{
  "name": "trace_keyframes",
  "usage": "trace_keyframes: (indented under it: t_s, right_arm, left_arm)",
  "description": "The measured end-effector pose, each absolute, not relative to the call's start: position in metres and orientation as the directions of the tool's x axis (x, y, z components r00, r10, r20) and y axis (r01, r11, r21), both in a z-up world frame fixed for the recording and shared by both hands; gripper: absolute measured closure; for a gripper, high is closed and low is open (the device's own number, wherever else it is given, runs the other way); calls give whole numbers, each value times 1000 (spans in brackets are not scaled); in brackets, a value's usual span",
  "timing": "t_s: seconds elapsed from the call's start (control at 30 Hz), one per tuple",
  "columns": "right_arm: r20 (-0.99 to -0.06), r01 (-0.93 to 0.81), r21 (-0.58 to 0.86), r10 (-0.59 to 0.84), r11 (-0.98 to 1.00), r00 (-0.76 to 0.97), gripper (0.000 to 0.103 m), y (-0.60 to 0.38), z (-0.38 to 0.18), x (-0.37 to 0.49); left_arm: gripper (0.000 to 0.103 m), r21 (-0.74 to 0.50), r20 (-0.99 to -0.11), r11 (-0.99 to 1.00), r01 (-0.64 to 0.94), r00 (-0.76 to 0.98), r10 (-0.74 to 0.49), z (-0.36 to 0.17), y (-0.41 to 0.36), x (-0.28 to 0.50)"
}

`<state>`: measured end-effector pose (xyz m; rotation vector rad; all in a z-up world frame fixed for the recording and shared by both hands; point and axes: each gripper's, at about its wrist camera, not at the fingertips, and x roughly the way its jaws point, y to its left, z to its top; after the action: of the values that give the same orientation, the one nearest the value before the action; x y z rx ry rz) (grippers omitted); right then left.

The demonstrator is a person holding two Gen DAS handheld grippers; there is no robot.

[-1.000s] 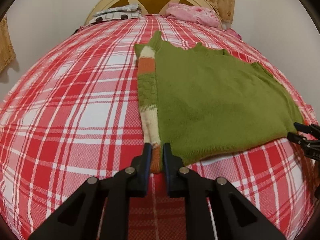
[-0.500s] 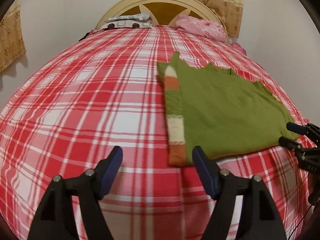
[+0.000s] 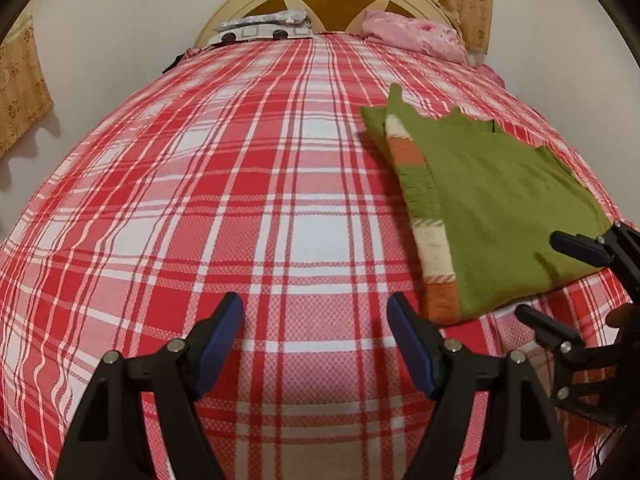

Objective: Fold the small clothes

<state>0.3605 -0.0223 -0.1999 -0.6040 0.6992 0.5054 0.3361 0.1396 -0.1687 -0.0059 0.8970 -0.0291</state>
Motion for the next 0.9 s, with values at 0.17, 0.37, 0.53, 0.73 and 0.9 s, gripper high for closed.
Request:
trace_keyframes:
  t_s: [0.17,0.37,0.53,0.73,0.9]
  right_arm:
    - [-718,-631,-314,257,710,647,40,-3,-202,362]
    - [-723,-630,-322,246,707,645,40,15,-219,365]
    - [-718,-610,-322,233,724,656,40,15,-222,368]
    - [-703,-584,-321,225,745,674,41,14,-218,373]
    - [-680,-591,-376,220,714,699,41,22,-223,363]
  left_arm:
    - [26,-4,-783,999,33,621,-24,-170,148,344]
    - [26,-68,-793,996,60,603,-90,-175,159,363]
    - [26,-123,-767,984,127,618,-175,-166,160,388]
    - [26,-194,-747,963,185,609,-267,-160,148,419]
    - [26,-278,-733,933,230,577,-361,-162,139,447]
